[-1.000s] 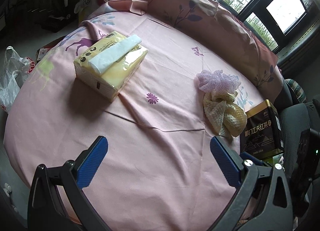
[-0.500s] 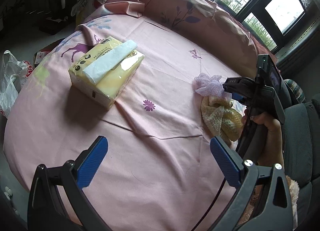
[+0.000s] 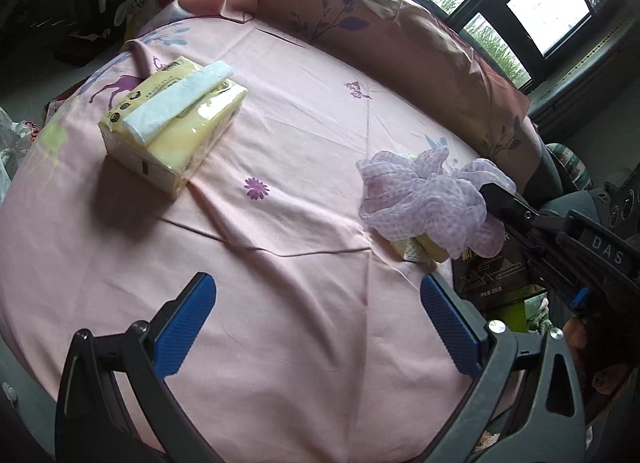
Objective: Organize soft objects
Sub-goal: 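Carry the bath puff with the right tool over the box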
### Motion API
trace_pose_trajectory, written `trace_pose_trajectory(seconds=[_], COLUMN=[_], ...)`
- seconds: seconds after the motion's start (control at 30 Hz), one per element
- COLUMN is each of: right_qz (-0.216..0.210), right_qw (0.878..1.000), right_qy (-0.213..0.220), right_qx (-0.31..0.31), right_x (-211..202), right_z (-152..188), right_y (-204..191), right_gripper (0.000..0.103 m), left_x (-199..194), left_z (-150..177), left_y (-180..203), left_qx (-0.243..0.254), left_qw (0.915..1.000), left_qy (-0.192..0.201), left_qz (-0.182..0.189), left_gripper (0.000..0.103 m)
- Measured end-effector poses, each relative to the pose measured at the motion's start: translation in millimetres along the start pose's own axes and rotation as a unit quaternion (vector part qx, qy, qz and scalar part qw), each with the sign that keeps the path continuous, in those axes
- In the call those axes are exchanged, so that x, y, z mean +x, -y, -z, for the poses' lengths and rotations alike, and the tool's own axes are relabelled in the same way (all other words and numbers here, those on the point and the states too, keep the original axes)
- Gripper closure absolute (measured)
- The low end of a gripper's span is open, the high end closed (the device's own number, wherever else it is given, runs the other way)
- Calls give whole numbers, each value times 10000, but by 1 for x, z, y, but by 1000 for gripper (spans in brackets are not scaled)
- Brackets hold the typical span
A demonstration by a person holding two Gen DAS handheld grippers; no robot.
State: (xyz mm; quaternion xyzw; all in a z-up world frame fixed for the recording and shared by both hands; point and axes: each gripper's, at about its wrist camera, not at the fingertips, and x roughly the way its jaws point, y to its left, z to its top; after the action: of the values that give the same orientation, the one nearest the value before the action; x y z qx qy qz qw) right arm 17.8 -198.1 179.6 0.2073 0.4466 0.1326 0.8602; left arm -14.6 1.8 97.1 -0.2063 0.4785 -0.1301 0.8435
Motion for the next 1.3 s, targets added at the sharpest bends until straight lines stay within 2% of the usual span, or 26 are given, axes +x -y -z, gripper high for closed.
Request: trace_pose_trajectory(seconds=[0.13,0.27,0.4,0.5,0.63,0.8,0.87,1.0,1.1,1.17,1.3], right_qz=[-467,-205,-430,-266,-46,-2,78,292,495,513,734], right_qw=[9985,9997,9988,9980,9933,9809,9751,9650,9555,9501,9466], right_qy=[-126,88,226,567,1115,1775,1994,2273,2440,2464,2339], right_qx=[274,127,81,14,300,799,972,1277,1582,1844,2096], right_x=[-12,-34,-65,-90,-128,-175,-188,-198,-199,-196,-181], right_z=[14,17,12,7,-1,-4,-4,-7,-6,-6,-8], right_y=[11,15,28,40,72,123,144,179,209,227,254], right_gripper=[94,94,94,94,94,94,94,94,94,94,94], left_x=[-2,-5,-12,-19,-15,2,12,38,61,72,82], left_z=[14,23,16,10,9,15,21,33,40,45,55], left_y=[31,59,94,129,182,251,278,318,337,344,351], left_qx=[498,820,1200,1525,1994,2529,2799,3080,3137,3200,3352], left_qw=[9979,9945,9879,9811,9693,9514,9437,9361,9353,9341,9318], left_qy=[157,362,560,693,736,563,565,323,68,-25,-20], left_qz=[387,539,804,969,1236,1666,1670,1665,1637,1582,1394], left_gripper=[1,2,2,8,14,26,26,30,36,36,37])
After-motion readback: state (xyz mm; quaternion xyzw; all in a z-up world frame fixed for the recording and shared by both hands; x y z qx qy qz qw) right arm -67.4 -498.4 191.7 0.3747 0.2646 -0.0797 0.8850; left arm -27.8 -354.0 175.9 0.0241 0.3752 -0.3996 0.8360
